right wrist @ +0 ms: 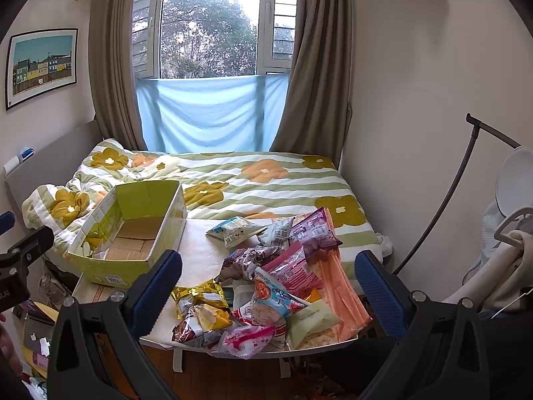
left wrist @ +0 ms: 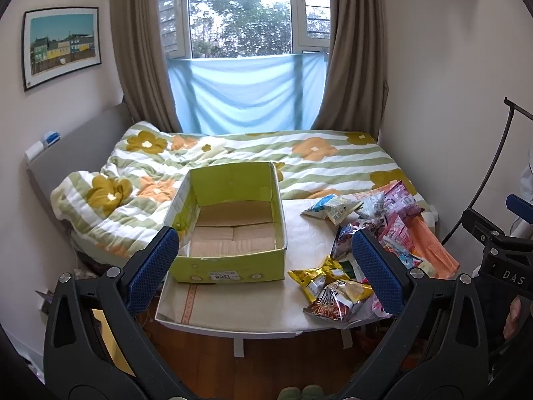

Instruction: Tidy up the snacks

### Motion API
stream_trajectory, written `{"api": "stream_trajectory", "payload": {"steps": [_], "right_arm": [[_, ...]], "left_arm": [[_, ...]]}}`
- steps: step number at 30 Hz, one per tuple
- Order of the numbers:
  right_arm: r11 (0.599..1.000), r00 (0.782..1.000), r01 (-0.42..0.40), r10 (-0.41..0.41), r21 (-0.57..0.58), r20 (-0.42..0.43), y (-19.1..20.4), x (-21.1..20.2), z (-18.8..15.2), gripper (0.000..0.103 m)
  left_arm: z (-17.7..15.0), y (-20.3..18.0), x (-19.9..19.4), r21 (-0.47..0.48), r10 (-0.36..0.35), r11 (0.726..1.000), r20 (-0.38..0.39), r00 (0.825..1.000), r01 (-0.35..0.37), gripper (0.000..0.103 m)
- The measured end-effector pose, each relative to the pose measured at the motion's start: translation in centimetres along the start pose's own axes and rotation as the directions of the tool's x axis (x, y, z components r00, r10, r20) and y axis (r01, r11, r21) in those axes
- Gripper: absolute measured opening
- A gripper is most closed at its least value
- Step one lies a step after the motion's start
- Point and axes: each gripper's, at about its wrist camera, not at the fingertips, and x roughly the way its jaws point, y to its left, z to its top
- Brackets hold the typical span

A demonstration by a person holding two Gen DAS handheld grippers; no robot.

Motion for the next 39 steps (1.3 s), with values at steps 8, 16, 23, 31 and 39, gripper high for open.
{"api": "stream_trajectory", "payload": {"steps": [8,16,23,31,39], "right_arm": [[1.000,1.000,0.002,-0.002,-0.001,0.000,0.1,0.0,-0.1,0.103],[1.000,1.000,0.001,-0.001,-0.002,-0.005,0.3,0.2,-0.2,0.103],[1.000,1.000,0.003,-0.003,0.004,-0.007,0.4,0.2,-0.2,0.103],[1.000,1.000,0.002,-0.002,0.005,-0.009,0.4,0.6,0.2,0.103],[0.999,0.998,-0.007,0.009,0.032,-0.057,0.2,1.7,0.3,0.103]], "left_arm": [[0.3,0.0,0.4,0.004,0.005,1.000,-0.002,1.000,-0.005,0.103],[0.3,0.0,1.0,-0.002,0.000,1.000,-0.008,1.000,0.000,0.103],[0.5,0.0,1.0,-0.008,-0.014,1.000,0.000,1.000,0.014,0.103],[0.3,0.3,1.2,-0.011,-0.021,1.000,-0.006,1.000,0.021,0.103],[0.4,0.7,2.7,-0.017,-0.077,0.997,-0.054,0.996,0.076,0.103]]}}
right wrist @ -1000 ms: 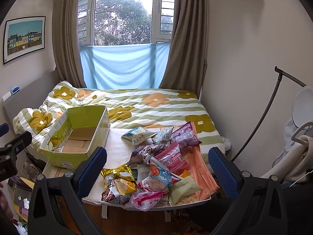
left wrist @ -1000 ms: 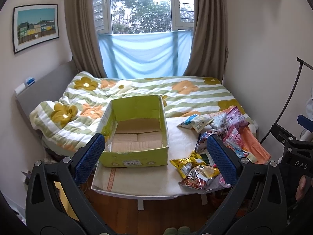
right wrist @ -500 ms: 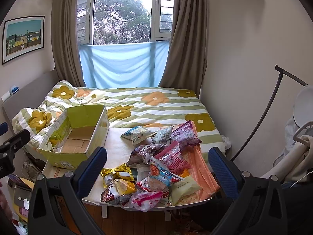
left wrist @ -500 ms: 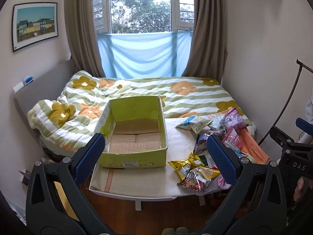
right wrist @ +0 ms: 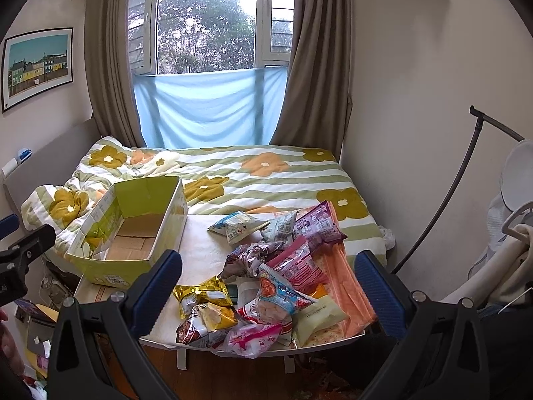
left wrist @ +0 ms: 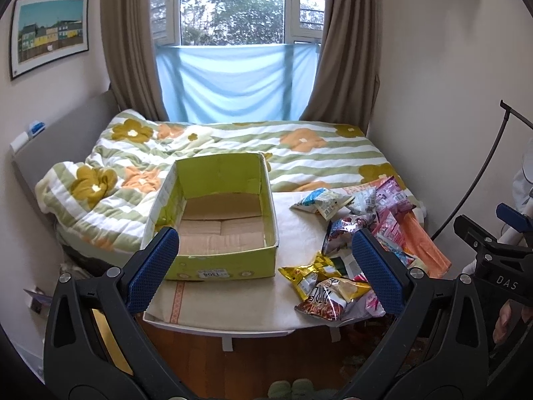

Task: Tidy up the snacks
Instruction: 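Grasp the brown chip bag with the left tool while the right tool grasps the blue-white bag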

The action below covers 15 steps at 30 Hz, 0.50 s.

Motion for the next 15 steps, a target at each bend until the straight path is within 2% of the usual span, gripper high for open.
{"api": "stream_trajectory", "payload": {"steps": [5,8,12,15], "right_arm": [[1.000,0.998,0.002,-0.002,-0.002,-0.070,-1.0,2.5,-1.1,0.103],[1.000,0.992,-0.011,0.013,0.011,-0.125,-2.3,4.7,-2.2,0.103],[0.997,0.978,-0.058,0.066,0.047,-0.199,-4.1,8.1,-3.6,0.103],[0.990,0.958,-0.119,0.135,0.077,-0.254,-5.2,10.8,-4.7,0.103]], "left_arm": [[-1.0,-0.6,4.2,-0.003,-0.073,0.997,-0.078,0.994,0.073,0.102],[-2.3,-1.4,7.1,-0.019,-0.099,0.995,-0.147,0.984,0.098,0.102],[-4.9,-3.7,10.5,-0.033,-0.141,0.990,-0.249,0.958,0.137,0.102],[-6.6,-5.1,12.5,-0.046,-0.149,0.989,-0.308,0.940,0.142,0.102]]}}
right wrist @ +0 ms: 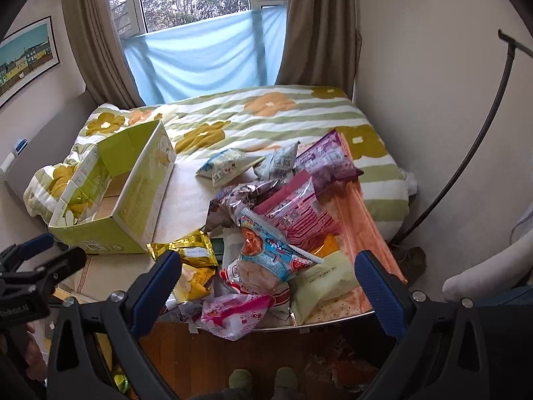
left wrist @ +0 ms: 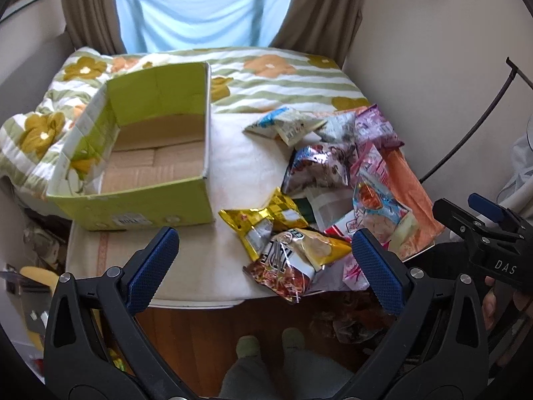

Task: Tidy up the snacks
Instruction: 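Grasp the brown chip bag with the left tool while the right tool grasps the blue-white bag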

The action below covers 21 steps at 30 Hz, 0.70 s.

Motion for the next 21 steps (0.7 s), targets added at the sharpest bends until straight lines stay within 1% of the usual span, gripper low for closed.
{"api": "stream_trajectory", "payload": {"steps": [4,7,9,14,18,20,21], "right_arm": [[0.997,0.994,-0.081,0.080,-0.011,-0.077,-1.1,3.8,-0.6,0.103],[0.992,0.986,-0.124,0.121,-0.011,-0.118,-2.1,6.5,-1.0,0.103],[0.988,0.978,-0.155,0.153,-0.002,-0.145,-2.6,8.2,-1.1,0.103],[0.974,0.956,-0.225,0.221,0.001,-0.191,-3.1,11.5,-1.3,0.103],[0.967,0.949,-0.252,0.240,-0.032,-0.204,-2.8,13.1,-1.2,0.103],[0.964,0.946,-0.262,0.248,-0.046,-0.209,-2.7,13.6,-1.2,0.103],[0.963,0.945,-0.266,0.250,-0.050,-0.211,-2.6,13.9,-1.1,0.103]], "left_arm": [[-1.3,-1.1,3.3,-0.047,0.000,0.999,-0.073,0.997,-0.003,0.102],[-2.4,-1.7,5.7,-0.082,-0.011,0.997,-0.120,0.993,0.001,0.102],[-3.3,-2.0,7.5,-0.103,-0.006,0.995,-0.147,0.989,-0.009,0.102],[-4.4,-2.4,9.9,-0.142,0.003,0.990,-0.162,0.987,-0.026,0.102],[-4.6,-2.9,11.1,-0.157,0.000,0.987,-0.156,0.988,-0.025,0.102],[-4.5,-2.9,11.4,-0.168,0.004,0.985,-0.148,0.989,-0.029,0.101],[-4.5,-2.8,11.6,-0.178,0.002,0.984,-0.146,0.989,-0.028,0.096]]}}
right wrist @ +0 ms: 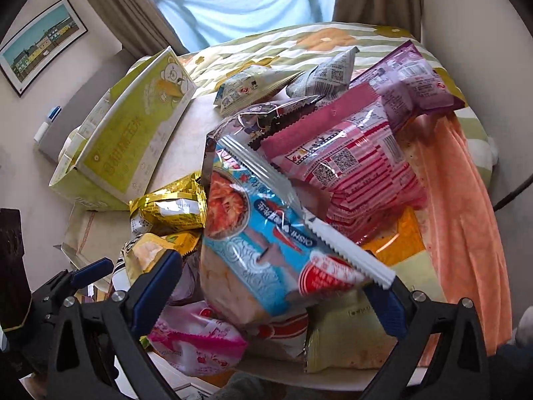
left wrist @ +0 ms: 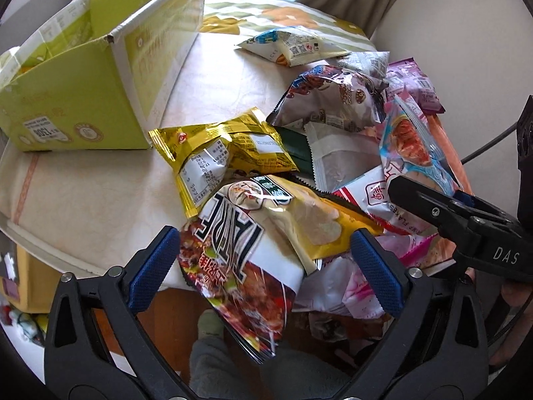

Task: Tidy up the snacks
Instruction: 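Grasp the brown chip bag with the left tool while the right tool grasps the blue-white bag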

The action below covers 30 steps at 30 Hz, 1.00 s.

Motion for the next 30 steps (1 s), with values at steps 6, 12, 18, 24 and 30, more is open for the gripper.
{"api": "stream_trajectory", "payload": {"steps": [6,12,18,24,30], "right_arm": [[0.999,1.000,-0.002,0.001,-0.047,-0.015,0.0,0.7,0.2,0.092],[0.998,1.000,-0.014,0.014,-0.059,-0.009,0.0,0.6,0.1,0.083],[0.997,0.999,-0.033,0.033,-0.069,0.001,0.3,0.3,-0.1,0.069],[0.997,0.998,-0.027,0.031,-0.073,0.047,0.2,-1.0,0.1,0.065],[0.997,0.996,-0.027,0.033,-0.076,0.083,0.3,-2.4,0.6,0.065]], "left_arm": [[-0.2,0.1,0.5,-0.038,-0.042,0.998,-0.005,0.999,0.042,0.080],[-0.1,-0.2,0.4,0.004,-0.012,1.000,-0.007,1.000,0.012,0.054],[-0.3,0.2,-0.1,0.001,-0.022,1.000,-0.003,1.000,0.022,0.042],[-0.2,0.4,-0.8,0.001,-0.022,1.000,0.008,1.000,0.022,0.036],[0.2,0.7,-2.5,-0.014,-0.028,1.000,0.038,0.999,0.028,0.034]]}}
